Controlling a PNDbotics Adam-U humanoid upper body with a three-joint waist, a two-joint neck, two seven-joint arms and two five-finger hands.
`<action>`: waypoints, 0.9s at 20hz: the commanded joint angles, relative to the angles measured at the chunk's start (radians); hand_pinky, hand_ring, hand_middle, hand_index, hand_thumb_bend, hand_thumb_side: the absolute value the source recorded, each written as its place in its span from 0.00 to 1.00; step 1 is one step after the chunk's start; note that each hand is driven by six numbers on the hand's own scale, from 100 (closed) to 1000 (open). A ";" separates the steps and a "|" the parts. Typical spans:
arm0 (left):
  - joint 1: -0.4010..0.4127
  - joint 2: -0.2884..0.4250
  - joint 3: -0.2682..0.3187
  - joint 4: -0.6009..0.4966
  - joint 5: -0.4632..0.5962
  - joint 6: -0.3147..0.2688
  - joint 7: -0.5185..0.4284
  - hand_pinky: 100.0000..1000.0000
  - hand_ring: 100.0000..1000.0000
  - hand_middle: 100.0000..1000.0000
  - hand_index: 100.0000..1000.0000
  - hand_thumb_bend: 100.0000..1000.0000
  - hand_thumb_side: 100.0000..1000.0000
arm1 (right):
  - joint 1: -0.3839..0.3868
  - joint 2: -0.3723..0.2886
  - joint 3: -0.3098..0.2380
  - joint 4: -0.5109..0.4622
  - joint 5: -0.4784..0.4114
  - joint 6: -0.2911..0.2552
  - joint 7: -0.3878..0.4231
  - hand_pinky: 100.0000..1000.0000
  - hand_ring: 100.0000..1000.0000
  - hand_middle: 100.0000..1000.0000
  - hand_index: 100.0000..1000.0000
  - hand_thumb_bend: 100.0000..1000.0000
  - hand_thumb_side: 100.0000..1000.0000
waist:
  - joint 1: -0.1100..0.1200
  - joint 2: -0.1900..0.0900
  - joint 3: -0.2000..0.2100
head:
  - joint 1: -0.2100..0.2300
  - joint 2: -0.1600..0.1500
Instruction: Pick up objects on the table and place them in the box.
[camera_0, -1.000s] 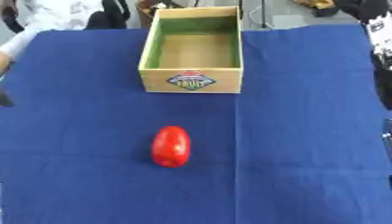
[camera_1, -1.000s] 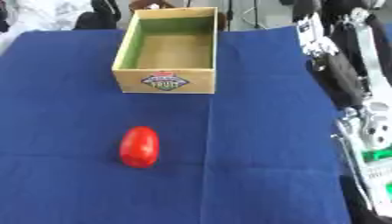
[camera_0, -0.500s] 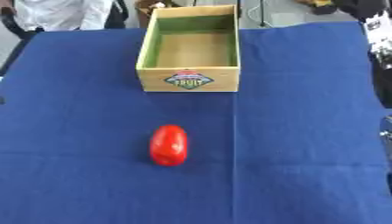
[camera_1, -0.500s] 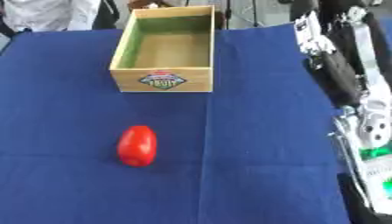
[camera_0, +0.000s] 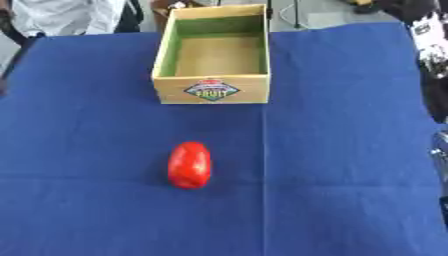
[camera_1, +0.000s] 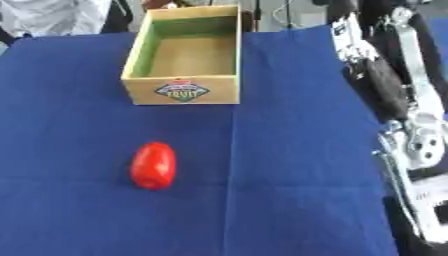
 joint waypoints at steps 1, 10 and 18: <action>-0.027 0.063 -0.029 -0.016 -0.051 0.045 -0.101 0.48 0.60 0.67 0.93 0.66 0.91 | -0.007 -0.017 0.002 -0.019 0.005 0.001 0.006 0.89 0.81 0.61 0.81 0.00 0.65 | 0.000 -0.019 0.001 | 0.002 0.000; -0.126 0.176 -0.116 0.047 -0.091 0.023 -0.295 0.56 0.69 0.73 0.98 0.73 0.83 | -0.009 -0.020 0.007 -0.019 0.002 0.002 0.016 0.89 0.81 0.61 0.81 0.00 0.65 | 0.004 -0.011 -0.010 | -0.006 -0.007; -0.228 0.232 -0.173 0.132 -0.093 0.034 -0.419 0.60 0.74 0.77 0.99 0.82 0.71 | -0.009 -0.019 0.011 -0.019 0.000 0.003 0.021 0.89 0.81 0.61 0.81 0.00 0.65 | 0.007 -0.013 -0.021 | -0.005 -0.005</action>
